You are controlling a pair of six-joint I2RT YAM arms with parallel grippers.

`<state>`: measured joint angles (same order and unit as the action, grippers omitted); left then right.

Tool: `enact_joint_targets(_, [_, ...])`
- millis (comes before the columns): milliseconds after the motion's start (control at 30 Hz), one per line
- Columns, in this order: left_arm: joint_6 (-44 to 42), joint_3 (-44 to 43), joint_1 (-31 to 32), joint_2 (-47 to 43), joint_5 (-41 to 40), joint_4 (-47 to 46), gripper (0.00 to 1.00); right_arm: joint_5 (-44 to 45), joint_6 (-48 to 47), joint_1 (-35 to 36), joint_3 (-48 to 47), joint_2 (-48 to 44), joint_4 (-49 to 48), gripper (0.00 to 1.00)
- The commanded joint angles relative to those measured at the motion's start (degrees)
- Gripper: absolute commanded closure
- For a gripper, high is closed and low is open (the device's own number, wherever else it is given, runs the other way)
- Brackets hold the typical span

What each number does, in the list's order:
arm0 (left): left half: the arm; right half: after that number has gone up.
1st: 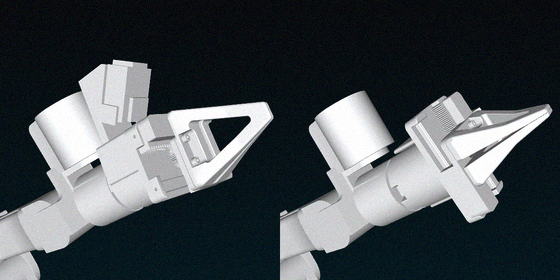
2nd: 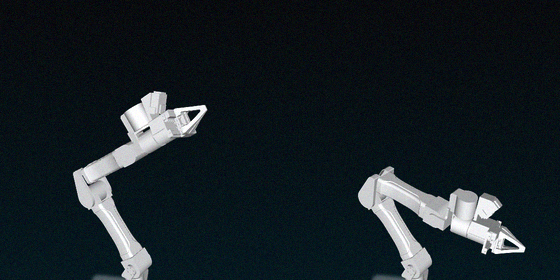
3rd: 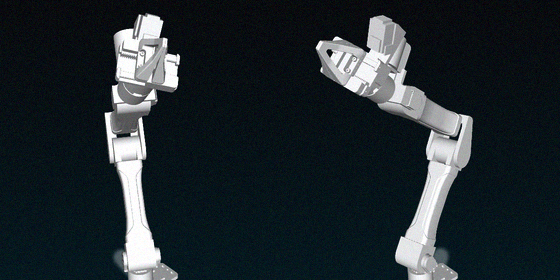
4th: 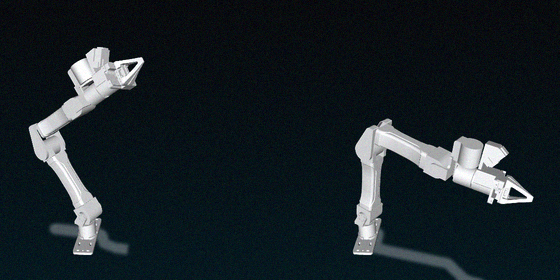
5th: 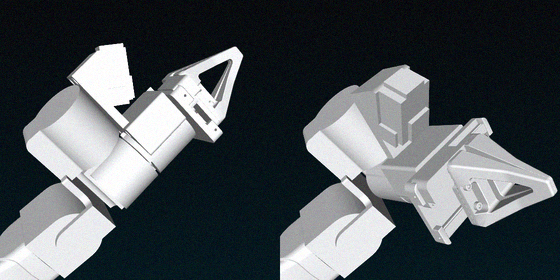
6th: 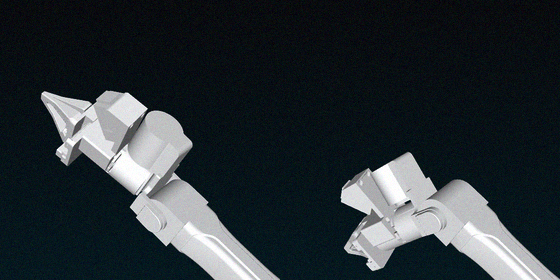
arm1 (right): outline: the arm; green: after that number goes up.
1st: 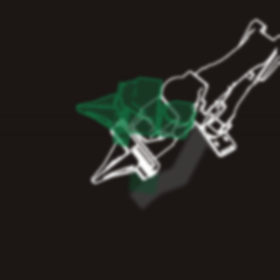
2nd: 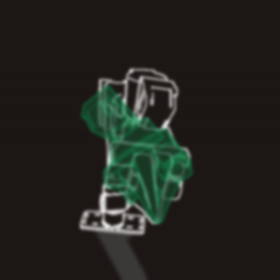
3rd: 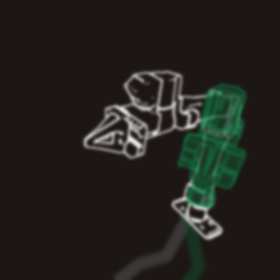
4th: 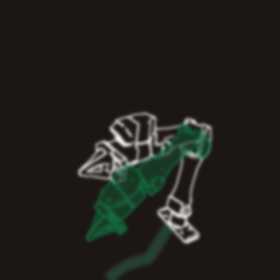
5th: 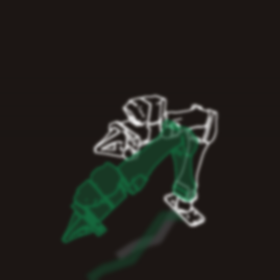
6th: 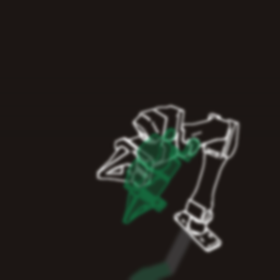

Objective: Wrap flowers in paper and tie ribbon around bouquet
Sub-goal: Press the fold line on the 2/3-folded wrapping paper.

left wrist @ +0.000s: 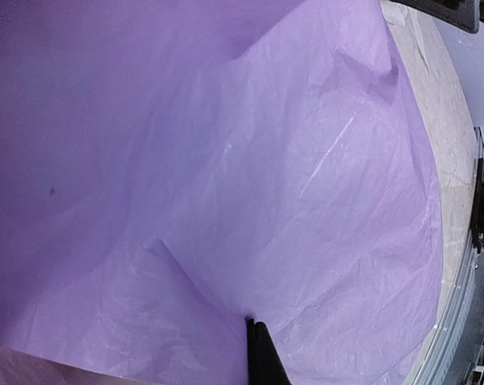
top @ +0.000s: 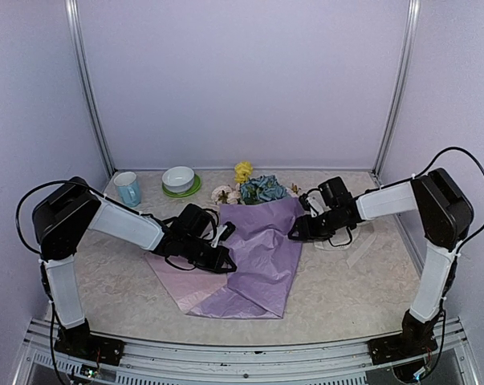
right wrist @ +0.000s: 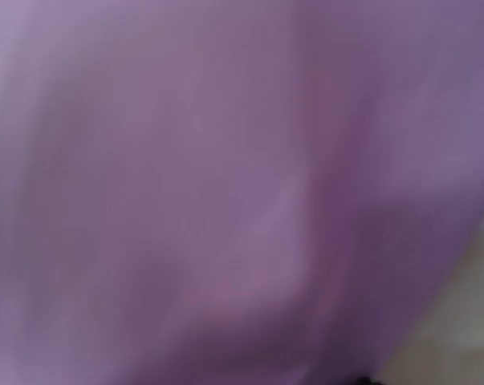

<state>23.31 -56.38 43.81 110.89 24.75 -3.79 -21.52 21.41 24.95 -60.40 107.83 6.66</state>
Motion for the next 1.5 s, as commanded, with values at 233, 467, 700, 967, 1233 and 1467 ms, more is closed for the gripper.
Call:
enact_joint_targets(233, [-0.7,1.6,0.0,-0.7,-2.9,4.6,1.00,18.2,-7.2,-1.7,-11.4,6.4,8.4,0.39])
enact_joint_targets(467, [-0.7,1.2,0.0,-0.8,-2.9,4.6,1.00,26.6,-11.1,-2.2,-16.6,5.1,13.4,0.40])
enact_joint_targets(700, [-0.5,1.3,0.0,-1.0,-2.7,4.4,1.00,20.7,-15.3,3.4,-12.0,-5.6,13.9,0.42])
enact_joint_targets(967, [-0.2,0.7,0.0,-0.8,-2.3,4.2,1.00,-14.8,-10.9,21.5,1.9,-12.2,1.6,0.66])
enact_joint_targets(1233, [0.1,0.7,0.0,-1.5,-3.1,4.6,1.00,-11.7,-4.8,28.3,0.9,-0.4,1.6,0.93])
enact_joint_targets(1467, [0.9,0.8,0.0,-3.8,-4.6,4.6,0.88,-7.8,-4.9,29.9,0.9,4.7,5.9,0.98])
